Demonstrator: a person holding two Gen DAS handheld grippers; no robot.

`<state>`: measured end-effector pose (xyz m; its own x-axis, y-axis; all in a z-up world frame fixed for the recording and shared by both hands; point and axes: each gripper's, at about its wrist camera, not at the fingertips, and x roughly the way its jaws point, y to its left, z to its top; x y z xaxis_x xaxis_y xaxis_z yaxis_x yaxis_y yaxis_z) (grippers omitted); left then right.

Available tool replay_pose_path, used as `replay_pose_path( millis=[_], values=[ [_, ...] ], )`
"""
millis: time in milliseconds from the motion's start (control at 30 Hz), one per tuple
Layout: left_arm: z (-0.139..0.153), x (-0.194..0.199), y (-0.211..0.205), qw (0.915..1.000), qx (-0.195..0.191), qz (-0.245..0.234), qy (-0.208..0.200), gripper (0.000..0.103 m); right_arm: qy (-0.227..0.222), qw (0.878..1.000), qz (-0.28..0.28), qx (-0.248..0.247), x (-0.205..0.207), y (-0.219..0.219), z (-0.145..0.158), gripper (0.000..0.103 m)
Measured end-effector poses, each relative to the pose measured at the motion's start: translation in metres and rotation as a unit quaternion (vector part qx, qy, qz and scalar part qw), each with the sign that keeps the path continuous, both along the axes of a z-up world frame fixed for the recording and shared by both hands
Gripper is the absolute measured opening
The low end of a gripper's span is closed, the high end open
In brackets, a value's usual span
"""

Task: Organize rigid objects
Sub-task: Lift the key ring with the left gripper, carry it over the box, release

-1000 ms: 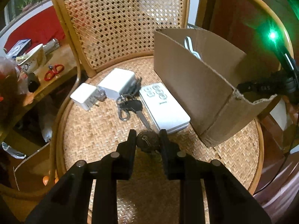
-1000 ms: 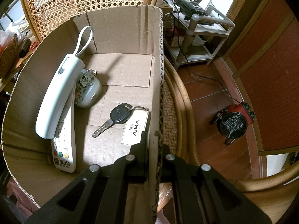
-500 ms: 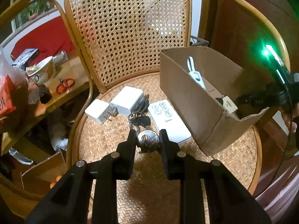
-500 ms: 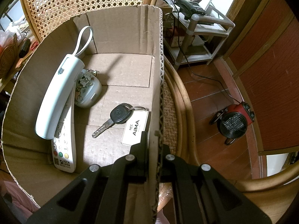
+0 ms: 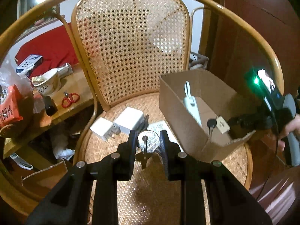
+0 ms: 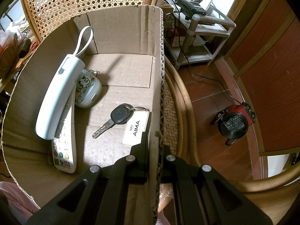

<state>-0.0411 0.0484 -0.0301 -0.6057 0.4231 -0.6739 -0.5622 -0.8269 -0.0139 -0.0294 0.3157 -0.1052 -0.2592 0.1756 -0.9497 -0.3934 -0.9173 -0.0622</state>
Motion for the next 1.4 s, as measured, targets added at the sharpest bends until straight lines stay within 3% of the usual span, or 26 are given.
replay_pose_path(
  millis=[433,833,1100,1200,1400],
  values=[
    [0.053,0.008,0.039,0.9952,-0.018,0.02,0.094,0.023,0.0,1.0,0.0,0.0,0.0,0.0,0.0,0.006],
    [0.064,0.017,0.089,0.9956,0.015,-0.023,0.089,0.023,0.0,1.0,-0.001,0.0,0.0,0.001,0.0,0.006],
    [0.058,0.02,0.108,0.9959,0.041,-0.05,0.063,0.023,0.001,1.0,0.001,-0.001,0.001,0.001,-0.001,0.006],
    [0.05,0.017,0.113,0.9958,0.056,-0.066,0.03,0.023,0.0,1.0,0.0,0.0,0.0,0.001,-0.001,0.006],
    [0.027,0.009,0.115,0.9987,0.023,-0.043,0.016,0.025,0.001,1.0,0.0,0.0,0.001,0.001,-0.001,0.006]
  ],
)
